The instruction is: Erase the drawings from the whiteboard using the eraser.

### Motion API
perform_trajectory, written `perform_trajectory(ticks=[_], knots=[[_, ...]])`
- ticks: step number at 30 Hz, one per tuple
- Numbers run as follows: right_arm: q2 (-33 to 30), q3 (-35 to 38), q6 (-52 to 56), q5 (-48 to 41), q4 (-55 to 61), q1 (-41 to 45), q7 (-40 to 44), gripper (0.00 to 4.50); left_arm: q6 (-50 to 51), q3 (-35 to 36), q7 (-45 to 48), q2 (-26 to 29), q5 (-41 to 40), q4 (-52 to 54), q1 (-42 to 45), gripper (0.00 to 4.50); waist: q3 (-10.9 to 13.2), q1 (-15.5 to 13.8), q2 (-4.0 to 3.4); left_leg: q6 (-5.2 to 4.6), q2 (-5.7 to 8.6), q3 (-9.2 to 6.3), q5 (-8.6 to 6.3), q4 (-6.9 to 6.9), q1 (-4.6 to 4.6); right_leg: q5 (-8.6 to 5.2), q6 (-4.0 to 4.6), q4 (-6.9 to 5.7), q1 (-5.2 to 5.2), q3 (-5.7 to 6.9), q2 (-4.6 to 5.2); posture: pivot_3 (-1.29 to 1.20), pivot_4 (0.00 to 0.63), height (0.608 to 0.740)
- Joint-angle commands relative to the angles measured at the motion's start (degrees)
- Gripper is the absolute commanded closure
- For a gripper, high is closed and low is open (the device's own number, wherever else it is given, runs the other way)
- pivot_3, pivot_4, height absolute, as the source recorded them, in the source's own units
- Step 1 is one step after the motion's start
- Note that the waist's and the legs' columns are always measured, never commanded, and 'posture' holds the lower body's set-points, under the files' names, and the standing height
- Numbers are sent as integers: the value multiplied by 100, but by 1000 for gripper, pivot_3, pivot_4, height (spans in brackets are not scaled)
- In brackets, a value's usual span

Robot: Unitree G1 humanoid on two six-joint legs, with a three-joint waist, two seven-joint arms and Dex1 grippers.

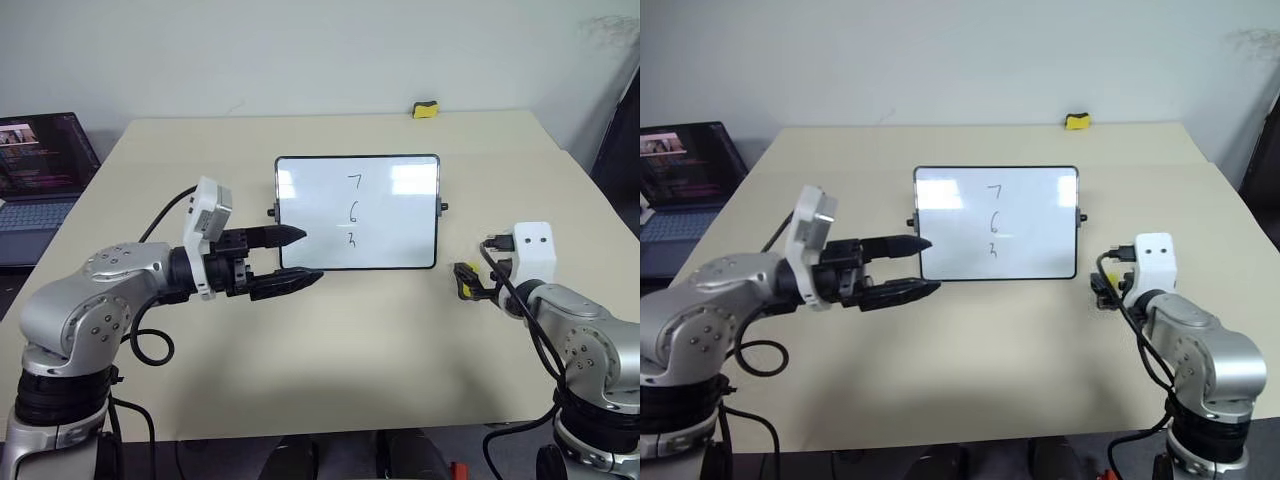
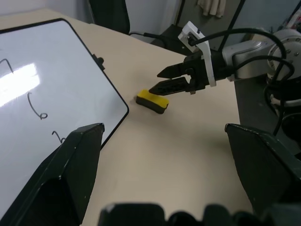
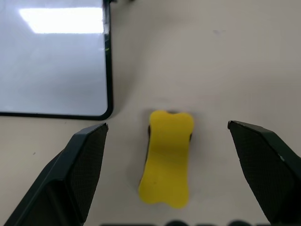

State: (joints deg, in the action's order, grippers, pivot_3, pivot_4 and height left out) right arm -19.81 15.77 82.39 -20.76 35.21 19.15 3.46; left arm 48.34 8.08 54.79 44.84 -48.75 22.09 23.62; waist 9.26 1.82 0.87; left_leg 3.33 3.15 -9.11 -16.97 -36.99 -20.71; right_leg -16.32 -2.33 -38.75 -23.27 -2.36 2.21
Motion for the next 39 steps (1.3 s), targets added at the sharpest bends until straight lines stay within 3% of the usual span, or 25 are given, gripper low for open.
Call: perform_trajectory(ticks=[1, 15, 32, 35, 39], knots=[[57, -108, 51, 107, 9, 70, -42, 27, -544, -293, 186, 48, 485, 106, -81, 0, 0, 2, 0, 0, 0, 0, 0, 0, 0, 0, 0, 0, 0, -1, 1, 0, 150, 740], [183, -464, -682, 531, -743, -30, -13, 27, -1006, -649, 339, -38, 830, 294, -272, 0, 0, 5, -1, -3, -1, 1, -1, 2, -2, 0, 0, -1, -5, -4, 1, 0, 150, 740], [537, -166, -891, 736, -1151, 53, -214, 27, -1104, -601, 171, -107, 955, 405, -214, 0, 0, 5, -1, -3, -1, 0, -1, 1, -2, 0, 0, -2, -5, -3, 1, 0, 150, 740], [547, -167, -890, 740, -1148, 51, -231, 621, -1103, -595, 176, -99, 955, 418, -223, 0, 0, 5, -1, -3, -1, 0, -1, 1, -2, 0, 0, -3, -5, -3, 1, 0, 150, 740], [567, -146, -890, 765, -1144, 56, -256, 2049, -1099, -598, 177, -100, 959, 420, -217, 0, 0, 5, -1, -3, -1, 1, -1, 1, -2, 0, 0, -3, -5, -3, 1, 0, 150, 740]])
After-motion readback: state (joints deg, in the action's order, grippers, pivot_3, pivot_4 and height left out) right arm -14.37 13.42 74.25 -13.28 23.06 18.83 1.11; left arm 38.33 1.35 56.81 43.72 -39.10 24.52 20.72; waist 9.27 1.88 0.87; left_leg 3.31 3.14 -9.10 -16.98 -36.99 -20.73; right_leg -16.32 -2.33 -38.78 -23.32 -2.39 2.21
